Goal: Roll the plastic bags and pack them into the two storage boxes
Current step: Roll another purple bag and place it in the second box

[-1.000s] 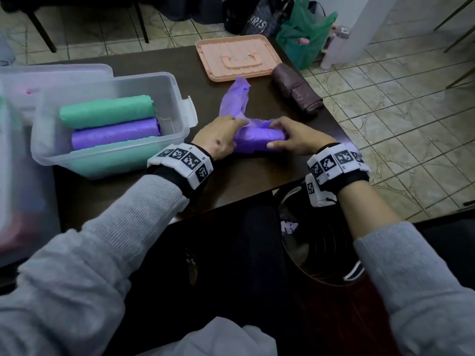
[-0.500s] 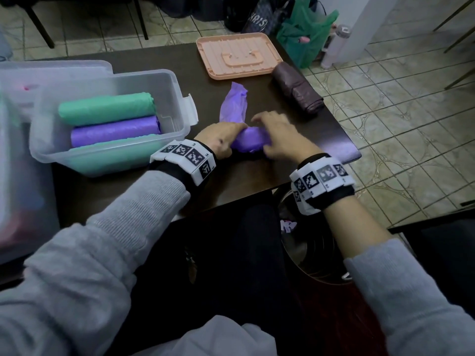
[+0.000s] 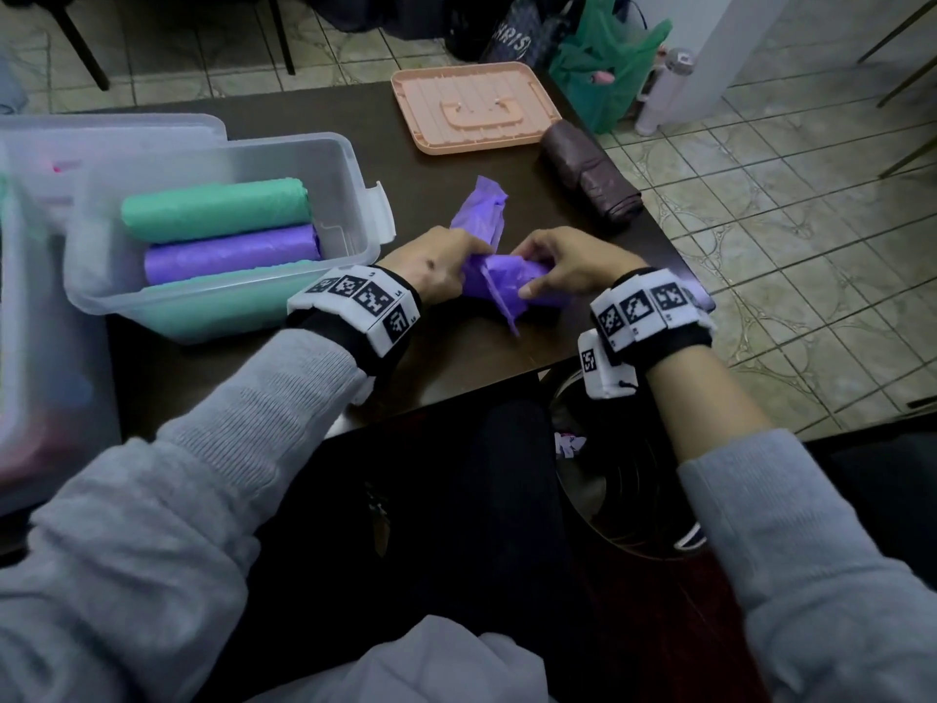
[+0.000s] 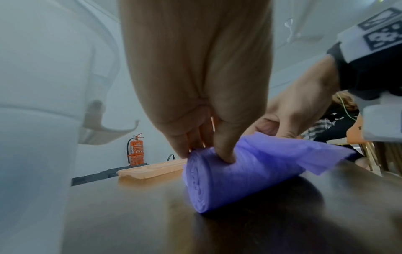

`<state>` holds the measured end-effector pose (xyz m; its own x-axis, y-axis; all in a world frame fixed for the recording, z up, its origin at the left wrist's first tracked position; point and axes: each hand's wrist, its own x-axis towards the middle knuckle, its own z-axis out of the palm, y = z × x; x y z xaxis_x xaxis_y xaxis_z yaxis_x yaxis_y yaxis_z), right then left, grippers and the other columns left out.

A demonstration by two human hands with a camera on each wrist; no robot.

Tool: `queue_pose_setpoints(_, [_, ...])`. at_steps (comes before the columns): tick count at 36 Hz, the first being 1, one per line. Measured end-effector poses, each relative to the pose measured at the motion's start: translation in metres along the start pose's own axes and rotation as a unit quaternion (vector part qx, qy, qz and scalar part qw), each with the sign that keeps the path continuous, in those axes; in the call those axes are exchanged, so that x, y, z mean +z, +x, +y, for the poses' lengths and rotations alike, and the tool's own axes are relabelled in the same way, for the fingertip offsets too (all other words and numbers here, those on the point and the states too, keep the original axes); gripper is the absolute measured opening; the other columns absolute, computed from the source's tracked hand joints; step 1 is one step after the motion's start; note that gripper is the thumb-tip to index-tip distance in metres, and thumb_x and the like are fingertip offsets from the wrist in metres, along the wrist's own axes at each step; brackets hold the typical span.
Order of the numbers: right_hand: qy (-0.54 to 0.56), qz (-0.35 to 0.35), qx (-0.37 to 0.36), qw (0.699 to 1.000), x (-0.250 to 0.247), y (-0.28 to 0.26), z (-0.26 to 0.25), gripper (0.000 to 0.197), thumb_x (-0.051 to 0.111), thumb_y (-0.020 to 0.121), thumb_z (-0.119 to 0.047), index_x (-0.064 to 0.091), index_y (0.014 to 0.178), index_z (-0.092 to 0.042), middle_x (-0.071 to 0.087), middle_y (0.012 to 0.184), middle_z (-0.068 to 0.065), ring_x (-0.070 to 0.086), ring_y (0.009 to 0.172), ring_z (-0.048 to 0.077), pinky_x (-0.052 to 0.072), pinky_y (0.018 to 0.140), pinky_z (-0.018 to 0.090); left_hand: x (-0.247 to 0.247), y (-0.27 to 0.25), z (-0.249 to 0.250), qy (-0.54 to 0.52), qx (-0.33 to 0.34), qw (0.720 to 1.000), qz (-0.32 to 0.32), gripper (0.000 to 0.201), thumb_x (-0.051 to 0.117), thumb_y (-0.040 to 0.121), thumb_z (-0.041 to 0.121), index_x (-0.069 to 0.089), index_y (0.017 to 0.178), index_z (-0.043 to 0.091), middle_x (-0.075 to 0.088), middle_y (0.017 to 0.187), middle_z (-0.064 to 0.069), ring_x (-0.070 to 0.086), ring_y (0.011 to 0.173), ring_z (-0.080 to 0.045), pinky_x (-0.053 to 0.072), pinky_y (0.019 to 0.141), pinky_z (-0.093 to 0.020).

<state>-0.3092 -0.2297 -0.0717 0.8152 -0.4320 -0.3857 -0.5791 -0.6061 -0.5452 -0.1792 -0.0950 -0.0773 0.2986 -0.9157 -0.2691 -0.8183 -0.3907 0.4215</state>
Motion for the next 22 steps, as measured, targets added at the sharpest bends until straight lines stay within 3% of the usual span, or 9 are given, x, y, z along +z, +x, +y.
queue_pose_setpoints(5, [-0.018, -0.049, 0.032, 0.998, -0.007, 0.006, 0.0, 0.049, 0.067, 0.087, -0.02, 0.051, 0.131, -0.006, 0.06, 0.122, 0.007, 0.051, 0.102, 0.012, 0.039, 0.099, 0.028, 0.001, -0.002, 0.002, 0.022, 0.04, 0.999, 0.017, 0.051, 0.047, 0.084, -0.003, 0.053, 0.13, 0.019, 0.057, 0.127, -0.017, 0.052, 0.118, -0.036, 0.044, 0.095, -0.039])
queue_pose_setpoints(8, [-0.042, -0.052, 0.038, 0.997, -0.008, 0.008, 0.0, 0.046, 0.061, 0.091, -0.02, 0.05, 0.133, -0.006, 0.057, 0.111, -0.001, 0.05, 0.099, 0.01, 0.037, 0.093, 0.023, 0.002, -0.003, 0.001, 0.02, 0.051, 0.998, 0.029, 0.048, 0.048, 0.084, -0.001, 0.054, 0.128, 0.019, 0.059, 0.125, -0.016, 0.054, 0.115, -0.037, 0.045, 0.093, -0.042])
queue_pose_setpoints(10, [-0.062, -0.045, 0.036, 0.996, -0.008, 0.007, -0.001, 0.041, 0.058, 0.093, -0.019, 0.052, 0.132, -0.007, 0.059, 0.11, 0.001, 0.052, 0.099, 0.013, 0.039, 0.095, 0.026, 0.001, -0.002, 0.0, 0.024, 0.049, 0.998, 0.028, 0.049, 0.057, 0.084, 0.003, 0.053, 0.13, 0.019, 0.058, 0.127, -0.015, 0.054, 0.117, -0.036, 0.044, 0.096, -0.042])
queue_pose_setpoints(13, [-0.073, -0.029, 0.028, 0.997, -0.007, 0.006, -0.001, 0.04, 0.054, 0.093, -0.014, 0.05, 0.133, -0.011, 0.059, 0.123, 0.005, 0.054, 0.112, 0.02, 0.039, 0.103, 0.032, 0.0, -0.002, 0.0, 0.034, 0.055, 0.998, 0.012, 0.064, 0.076, 0.073, 0.012, 0.052, 0.132, 0.015, 0.058, 0.128, -0.013, 0.052, 0.12, -0.032, 0.042, 0.099, -0.041])
queue_pose_setpoints(16, [-0.031, -0.002, 0.016, 0.999, -0.004, 0.004, 0.004, 0.043, 0.056, 0.092, -0.011, 0.045, 0.133, -0.008, 0.054, 0.131, 0.007, 0.05, 0.121, 0.02, 0.037, 0.106, 0.03, 0.003, 0.002, -0.002, 0.044, 0.029, 0.998, 0.036, 0.067, 0.07, 0.079, 0.009, 0.044, 0.139, 0.022, 0.053, 0.132, -0.017, 0.049, 0.122, -0.035, 0.039, 0.099, -0.038])
queue_pose_setpoints(19, [-0.007, 0.007, 0.017, 1.0, -0.003, 0.003, 0.008, 0.038, 0.057, 0.092, -0.011, 0.047, 0.129, -0.006, 0.053, 0.13, 0.008, 0.05, 0.121, 0.019, 0.037, 0.106, 0.03, 0.001, 0.004, -0.003, 0.012, 0.014, 0.999, 0.03, 0.068, 0.068, 0.079, 0.009, 0.043, 0.139, 0.026, 0.052, 0.134, -0.014, 0.049, 0.122, -0.033, 0.038, 0.1, -0.035])
queue_pose_setpoints(22, [0.007, -0.007, 0.019, 1.0, -0.002, 0.004, 0.008, 0.033, 0.057, 0.091, -0.008, 0.052, 0.124, -0.004, 0.057, 0.122, 0.009, 0.052, 0.109, 0.016, 0.039, 0.103, 0.031, -0.005, 0.004, -0.001, -0.079, 0.001, 0.997, 0.001, 0.071, 0.073, 0.078, 0.015, 0.04, 0.14, 0.025, 0.056, 0.132, -0.005, 0.051, 0.121, -0.024, 0.038, 0.099, -0.029])
